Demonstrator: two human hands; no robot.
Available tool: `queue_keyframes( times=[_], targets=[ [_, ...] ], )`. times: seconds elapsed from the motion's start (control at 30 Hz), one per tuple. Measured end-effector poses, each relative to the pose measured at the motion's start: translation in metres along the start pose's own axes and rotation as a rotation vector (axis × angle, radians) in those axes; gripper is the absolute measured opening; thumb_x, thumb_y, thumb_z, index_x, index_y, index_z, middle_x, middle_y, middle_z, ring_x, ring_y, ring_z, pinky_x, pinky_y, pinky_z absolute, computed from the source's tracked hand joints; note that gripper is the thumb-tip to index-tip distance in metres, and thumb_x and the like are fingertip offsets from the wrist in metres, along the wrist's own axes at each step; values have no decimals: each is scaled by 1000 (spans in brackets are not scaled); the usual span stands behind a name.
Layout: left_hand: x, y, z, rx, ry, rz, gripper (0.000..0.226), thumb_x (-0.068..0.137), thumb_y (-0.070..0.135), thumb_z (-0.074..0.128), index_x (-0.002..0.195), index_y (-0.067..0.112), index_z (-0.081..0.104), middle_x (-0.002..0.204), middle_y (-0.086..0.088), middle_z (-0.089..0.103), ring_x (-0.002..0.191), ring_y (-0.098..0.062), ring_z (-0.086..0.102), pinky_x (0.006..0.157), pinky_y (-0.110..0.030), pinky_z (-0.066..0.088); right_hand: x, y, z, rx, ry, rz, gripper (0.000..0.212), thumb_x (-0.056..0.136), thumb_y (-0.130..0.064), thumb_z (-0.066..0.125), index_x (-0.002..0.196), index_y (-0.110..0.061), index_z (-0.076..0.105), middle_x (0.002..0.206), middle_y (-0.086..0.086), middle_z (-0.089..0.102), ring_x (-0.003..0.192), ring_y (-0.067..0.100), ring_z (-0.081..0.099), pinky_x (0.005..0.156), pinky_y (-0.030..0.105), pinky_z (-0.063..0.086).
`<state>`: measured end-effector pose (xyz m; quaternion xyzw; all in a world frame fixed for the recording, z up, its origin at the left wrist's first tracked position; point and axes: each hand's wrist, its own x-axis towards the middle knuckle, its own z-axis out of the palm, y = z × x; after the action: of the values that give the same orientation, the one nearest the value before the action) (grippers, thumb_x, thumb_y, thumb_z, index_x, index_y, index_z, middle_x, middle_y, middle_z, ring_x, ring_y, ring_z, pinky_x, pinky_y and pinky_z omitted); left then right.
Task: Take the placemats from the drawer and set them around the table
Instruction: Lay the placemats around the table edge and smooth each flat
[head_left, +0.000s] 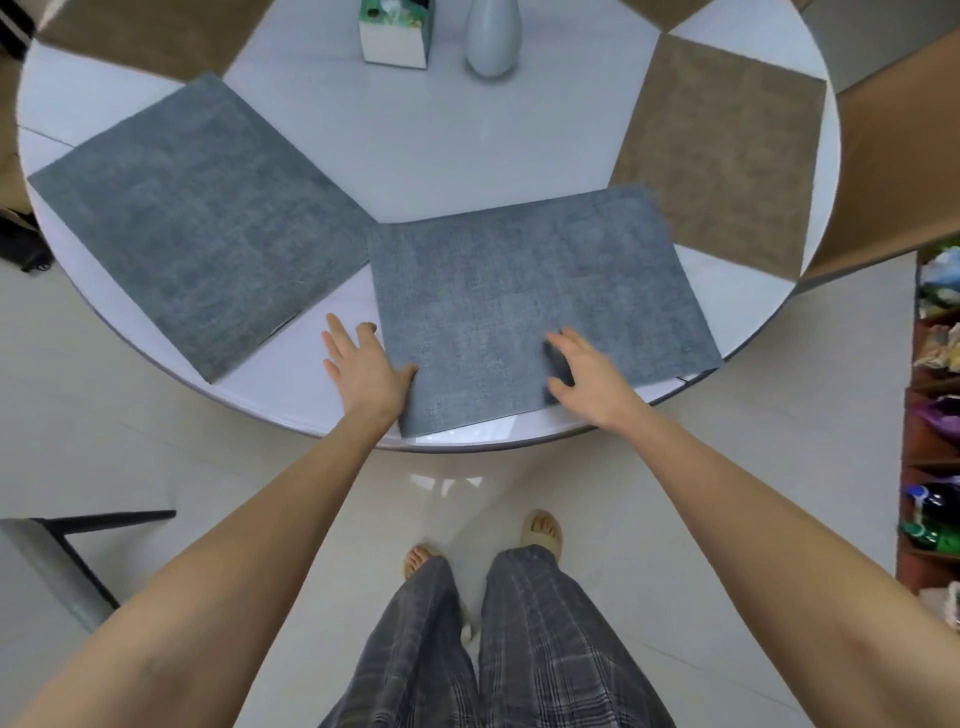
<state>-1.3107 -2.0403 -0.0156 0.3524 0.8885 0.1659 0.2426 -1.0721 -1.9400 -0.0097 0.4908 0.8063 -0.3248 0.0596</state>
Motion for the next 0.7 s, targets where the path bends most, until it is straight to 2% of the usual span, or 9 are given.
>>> queue_keyframes(
  times=[0.1,0.2,0.27,0.37,0.43,0.5,0.53,0.63,0.7],
  targets=[
    [-18,34,21,159,-75,192,76,84,38,69,145,14,30,160,-17,-9,147,-36,-7,118,-55,4,-3,33,-21,-3,235,76,43,88,-16,58,129,-2,49,130,18,51,121,35,48,101,42,40],
    [-33,82,54,239,-209,266,89,83,54,64,151,23,16,159,-10,-20,146,-36,-16,112,-65,1,6,71,-58,-45,349,281,38,89,-17,56,122,2,51,123,23,52,114,39,50,95,45,44],
    [-42,115,78,269,-287,250,100,79,64,61,153,29,4,158,-7,-27,145,-37,-21,109,-69,0,13,98,-82,-64,342,388,42,88,-20,58,121,4,48,123,25,50,115,41,49,94,45,43],
    [-55,155,110,288,-370,102,122,67,79,59,151,31,-15,154,-8,-34,141,-41,-27,104,-74,-2,25,133,-106,-18,237,472,48,83,-26,67,117,4,49,120,25,52,112,40,52,86,41,45],
    [-61,175,124,314,-368,-5,134,59,85,58,148,29,-25,152,-11,-38,140,-43,-29,103,-76,0,33,147,-119,57,176,515,38,78,-25,72,98,1,52,100,19,57,95,34,57,70,35,42],
    [-61,188,130,314,-358,-92,140,56,86,60,146,29,-30,150,-10,-41,139,-42,-30,103,-76,2,40,152,-128,137,118,537,33,74,-20,75,76,-5,46,82,13,54,87,30,57,64,31,38],
    [-61,192,130,298,-362,-126,140,55,85,62,146,31,-30,150,-8,-41,140,-41,-30,103,-76,4,42,153,-131,152,85,536,31,74,-18,75,75,-5,47,85,15,56,92,32,59,66,32,41],
    [-64,201,128,223,-379,-211,139,56,76,71,145,38,-28,150,-3,-42,141,-40,-28,103,-77,9,45,156,-136,128,16,518,32,76,-13,73,101,1,58,114,19,62,108,34,59,80,35,49],
    [-66,205,127,190,-378,-254,137,58,72,75,145,41,-26,150,-2,-42,142,-40,-27,102,-77,12,46,160,-138,130,-23,515,36,77,-11,73,106,3,58,118,19,62,110,35,58,83,35,48]
  ],
)
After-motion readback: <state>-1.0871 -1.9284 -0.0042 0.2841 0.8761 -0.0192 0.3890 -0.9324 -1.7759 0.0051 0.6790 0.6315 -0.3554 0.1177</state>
